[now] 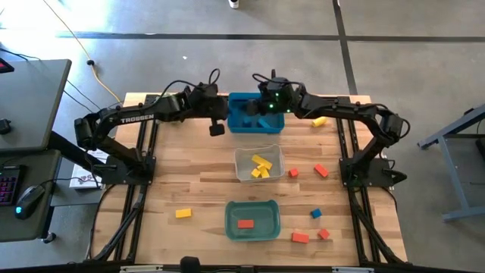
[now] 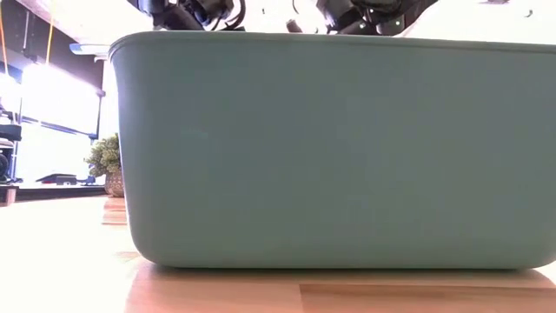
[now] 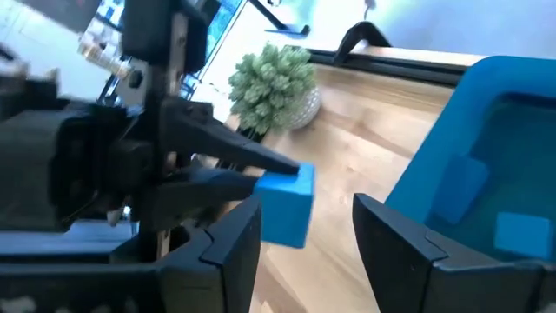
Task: Sort & place blocks by color
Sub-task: Put the blue block into the blue bin
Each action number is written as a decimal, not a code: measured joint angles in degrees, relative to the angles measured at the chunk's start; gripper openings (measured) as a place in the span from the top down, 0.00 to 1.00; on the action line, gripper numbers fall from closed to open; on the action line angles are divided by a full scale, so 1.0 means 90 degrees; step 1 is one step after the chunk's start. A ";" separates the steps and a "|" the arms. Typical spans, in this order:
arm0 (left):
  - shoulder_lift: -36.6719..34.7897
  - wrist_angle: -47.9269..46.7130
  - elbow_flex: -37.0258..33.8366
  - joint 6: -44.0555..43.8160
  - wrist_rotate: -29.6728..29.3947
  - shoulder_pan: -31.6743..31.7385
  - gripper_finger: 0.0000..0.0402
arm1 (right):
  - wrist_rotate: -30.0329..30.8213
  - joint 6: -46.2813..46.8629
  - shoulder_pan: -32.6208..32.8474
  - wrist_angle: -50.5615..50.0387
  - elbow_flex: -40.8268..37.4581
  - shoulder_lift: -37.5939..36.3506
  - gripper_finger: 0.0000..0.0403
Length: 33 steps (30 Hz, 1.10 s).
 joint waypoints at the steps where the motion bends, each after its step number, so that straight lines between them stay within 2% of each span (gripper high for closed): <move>1: 0.0000 0.0050 0.0001 -0.0001 -0.0001 0.0000 0.98 | 0.0004 0.0041 -0.0034 -0.0002 0.0000 0.0002 0.58; 9: 0.0000 0.0283 0.0000 -0.0002 -0.0001 -0.0005 0.98 | 0.0018 -0.0011 -0.0155 0.0049 0.0000 0.0002 0.58; 14: 0.0001 0.0283 0.0001 0.0000 -0.0001 -0.0005 0.98 | 0.0379 -0.0593 -0.0183 0.0104 0.0000 0.0002 0.58; 18: 0.0002 0.0348 0.0000 -0.0021 -0.0004 -0.0005 0.98 | 0.0393 -0.0464 -0.0205 0.0257 0.0000 0.0002 0.57; 27: 0.0003 0.0378 0.0000 -0.0240 -0.0042 -0.0005 0.98 | 0.0549 -0.0246 -0.0104 0.0538 0.0000 0.0005 0.43; 33: 0.0007 0.0371 0.0000 -0.0335 -0.0040 -0.0005 0.98 | 0.0535 -0.0006 0.0158 0.0538 0.0000 0.0069 0.40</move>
